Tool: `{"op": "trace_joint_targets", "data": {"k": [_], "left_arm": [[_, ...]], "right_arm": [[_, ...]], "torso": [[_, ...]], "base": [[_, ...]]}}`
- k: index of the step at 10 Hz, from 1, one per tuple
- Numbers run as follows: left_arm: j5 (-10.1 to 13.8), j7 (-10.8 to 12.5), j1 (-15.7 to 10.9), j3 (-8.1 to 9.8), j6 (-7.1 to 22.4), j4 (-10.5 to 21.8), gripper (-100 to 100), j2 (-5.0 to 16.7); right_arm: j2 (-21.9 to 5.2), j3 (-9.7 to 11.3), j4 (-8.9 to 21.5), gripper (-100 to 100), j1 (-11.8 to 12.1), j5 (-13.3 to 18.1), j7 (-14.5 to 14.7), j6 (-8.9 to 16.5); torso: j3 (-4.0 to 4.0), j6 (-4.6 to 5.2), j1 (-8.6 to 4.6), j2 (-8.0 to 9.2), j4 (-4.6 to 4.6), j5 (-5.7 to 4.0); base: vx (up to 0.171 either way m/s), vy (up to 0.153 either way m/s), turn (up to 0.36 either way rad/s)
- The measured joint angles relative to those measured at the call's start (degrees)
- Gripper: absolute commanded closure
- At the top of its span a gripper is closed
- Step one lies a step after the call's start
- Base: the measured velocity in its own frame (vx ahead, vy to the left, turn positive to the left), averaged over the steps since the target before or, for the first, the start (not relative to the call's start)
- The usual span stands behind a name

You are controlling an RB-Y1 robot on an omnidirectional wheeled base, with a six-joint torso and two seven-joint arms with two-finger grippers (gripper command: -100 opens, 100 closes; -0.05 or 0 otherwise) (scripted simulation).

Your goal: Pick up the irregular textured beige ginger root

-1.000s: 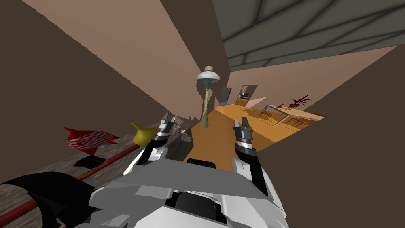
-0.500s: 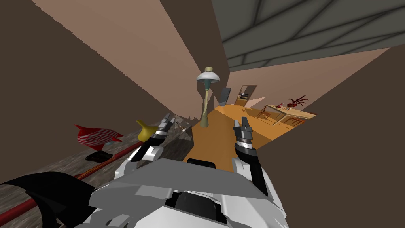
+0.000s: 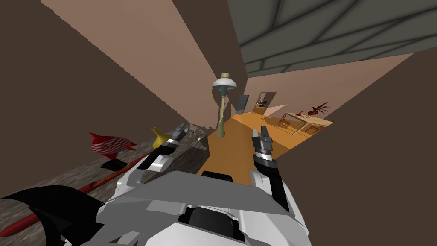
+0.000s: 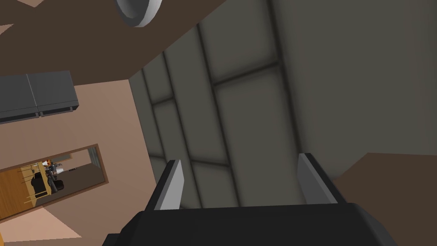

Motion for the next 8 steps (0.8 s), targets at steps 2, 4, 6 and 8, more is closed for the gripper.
{"op": "trace_joint_targets", "data": {"k": [2, 4, 6, 8], "left_arm": [[1.71, -0.69, 0.26, 0.77, 2.65, 0.1, -100, 2.49], [3.57, -1.3, 0.2, 1.72, 5.63, 0.1, -100, 5.16], [5.31, -2.05, 0.05, 2.38, 8.84, 0.23, -100, 7.51], [7.14, -2.72, 0.3, 3.16, 12.19, 0.0, -100, 9.82]], "right_arm": [[0.0, 0.0, 0.0, 0, 0.0, 0.0, 0.0, 0.0], [0.0, 0.0, 0.0, 0, 0.0, 0.0, 0.0, 0.0], [0.0, 0.0, 0.0, 0, 0.0, 0.0, 0.0, 0.0], [0.0, 0.0, 0.0, 0, 0.0, 0.0, 0.0, 0.0]], "torso": [[0.0, 0.0, 0.03, 0.01, 0.0, 0.0], [-0.02, 0.01, 0.0, -0.05, -0.01, 0.0], [-0.03, 0.01, -0.01, -0.06, -0.01, 0.0], [-0.06, 0.0, 0.0, -0.1, -0.02, 0.0]], "base": [[-0.058, 0.012, -0.011], [-0.041, 0.003, -0.012], [-0.04, 0.005, -0.013], [-0.03, 0.007, -0.013]]}}
